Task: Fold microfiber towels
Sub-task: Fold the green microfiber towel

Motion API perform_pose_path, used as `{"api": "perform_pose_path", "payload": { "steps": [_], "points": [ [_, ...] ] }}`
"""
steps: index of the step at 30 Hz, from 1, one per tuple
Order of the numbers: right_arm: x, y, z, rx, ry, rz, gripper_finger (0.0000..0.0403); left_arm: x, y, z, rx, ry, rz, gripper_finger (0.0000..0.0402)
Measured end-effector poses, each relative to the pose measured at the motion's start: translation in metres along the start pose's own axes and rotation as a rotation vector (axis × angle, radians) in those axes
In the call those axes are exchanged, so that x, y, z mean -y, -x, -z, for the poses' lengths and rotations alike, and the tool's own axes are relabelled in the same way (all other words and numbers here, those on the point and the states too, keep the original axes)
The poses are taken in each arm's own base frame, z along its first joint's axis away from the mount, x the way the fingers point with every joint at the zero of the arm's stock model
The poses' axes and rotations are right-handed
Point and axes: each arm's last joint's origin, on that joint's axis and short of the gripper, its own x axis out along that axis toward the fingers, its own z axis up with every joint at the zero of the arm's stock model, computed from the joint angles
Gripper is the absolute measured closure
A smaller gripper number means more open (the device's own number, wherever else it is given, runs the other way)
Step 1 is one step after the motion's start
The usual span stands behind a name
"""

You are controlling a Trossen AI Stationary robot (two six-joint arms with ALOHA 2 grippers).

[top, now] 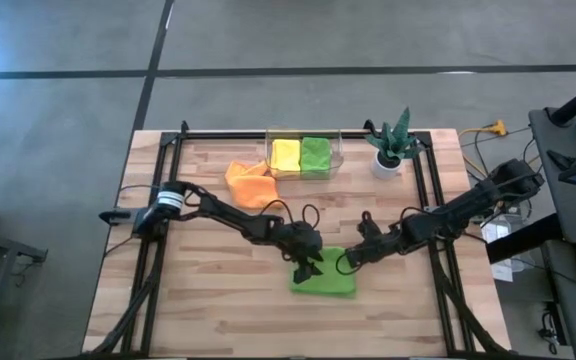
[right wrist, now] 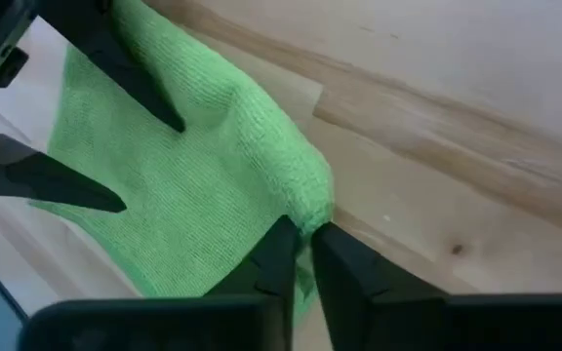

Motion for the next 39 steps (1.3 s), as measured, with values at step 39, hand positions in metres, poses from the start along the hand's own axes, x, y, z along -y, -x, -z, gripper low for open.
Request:
{"api": "perform_pose_path", "payload": {
  "steps": [39],
  "points": [
    [0.004,-0.032,0.007,-0.035,0.032,0.067,0.0356,-0.003,-0.001,0.001,0.008,0.003,-0.05,0.0173]
  ]
}}
